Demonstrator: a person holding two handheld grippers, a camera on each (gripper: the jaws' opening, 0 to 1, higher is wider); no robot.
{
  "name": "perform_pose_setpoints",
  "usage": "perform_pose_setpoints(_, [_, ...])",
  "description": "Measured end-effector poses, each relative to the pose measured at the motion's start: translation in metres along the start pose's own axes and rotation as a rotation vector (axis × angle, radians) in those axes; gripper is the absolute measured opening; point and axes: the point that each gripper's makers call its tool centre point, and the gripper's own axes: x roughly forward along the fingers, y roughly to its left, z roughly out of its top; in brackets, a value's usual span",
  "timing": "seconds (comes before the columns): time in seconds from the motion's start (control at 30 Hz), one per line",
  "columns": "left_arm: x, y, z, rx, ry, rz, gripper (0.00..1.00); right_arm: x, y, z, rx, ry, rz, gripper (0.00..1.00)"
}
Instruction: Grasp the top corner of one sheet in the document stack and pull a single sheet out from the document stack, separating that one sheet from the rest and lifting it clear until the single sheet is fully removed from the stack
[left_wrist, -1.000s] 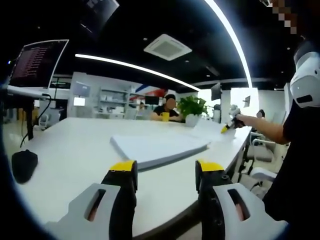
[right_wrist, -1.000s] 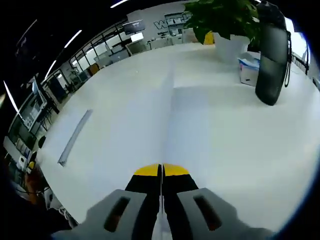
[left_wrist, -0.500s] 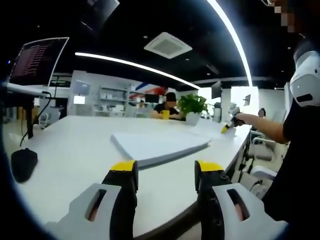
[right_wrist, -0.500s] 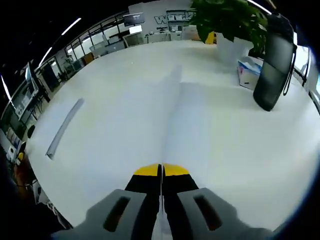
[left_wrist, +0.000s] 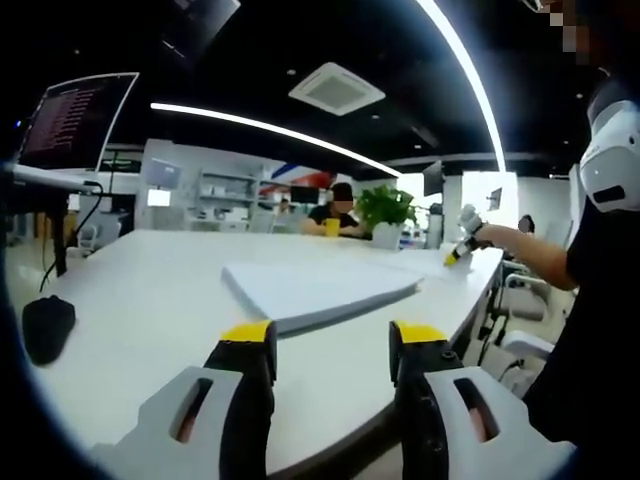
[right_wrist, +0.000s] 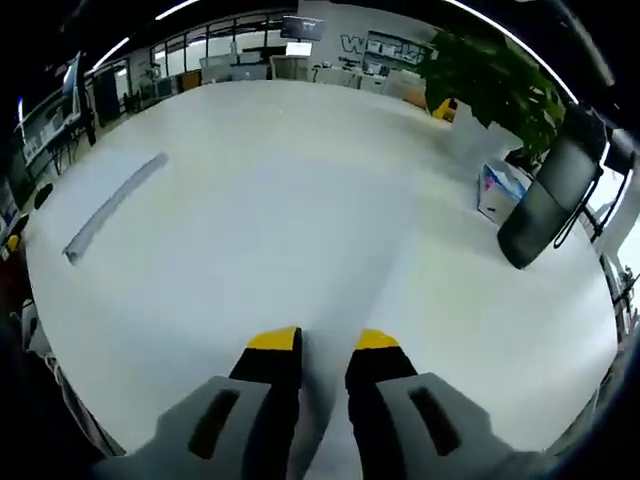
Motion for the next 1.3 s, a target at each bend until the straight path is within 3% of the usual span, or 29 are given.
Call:
perform_pose_setpoints(0.2, [0.001,-0.005,-0.002,0.008,0.006,-0.017,0.45,-0.001,-0.016,-0.002,-0.061,-0.004,-0.073,0.35])
perform_pose_setpoints(0.33, [-0.001,-0.004,-0.001,0.005,0.004,-0.011,0.45,-0.007,-0.03,-0.004,-0.066,-0.007,-0.132,0.37])
perform_pose_setpoints(0.53, [-0.002,-0.003,0.0,0.001,-0.002,-0.008,0.45,-0.023,-0.027,0.004,-0.106,-0.074,-0.181,0.37])
perform_pose_setpoints(0.67, [0.0,-0.004,0.0,0.001,0.002,-0.013,0.45,-0.034,-0.018,0.025,-0.157,-0.182,-0.202,0.37])
perform_pose_setpoints(0.9, [0.001,-0.009,0.004,0.013,0.006,-0.027,0.45,-0.059,0.037,0.077,-0.275,-0.481,-0.164,0.45])
perform_pose_setpoints(0.97, [0.001,-0.009,0.004,0.015,0.006,-0.027,0.45,-0.069,0.059,0.093,-0.249,-0.626,-0.144,0.48])
perform_pose_setpoints(1.03, [0.0,-0.008,0.004,0.018,0.007,-0.022,0.45,-0.074,0.096,0.1,-0.213,-0.738,-0.027,0.5])
perform_pose_setpoints(1.13, [-0.001,-0.007,0.004,0.015,0.008,-0.014,0.45,-0.074,0.137,0.096,-0.104,-0.784,0.103,0.49])
perform_pose_setpoints(1.3, [-0.002,-0.009,0.003,0.019,0.018,-0.019,0.45,-0.081,0.195,0.088,-0.053,-0.846,0.233,0.44])
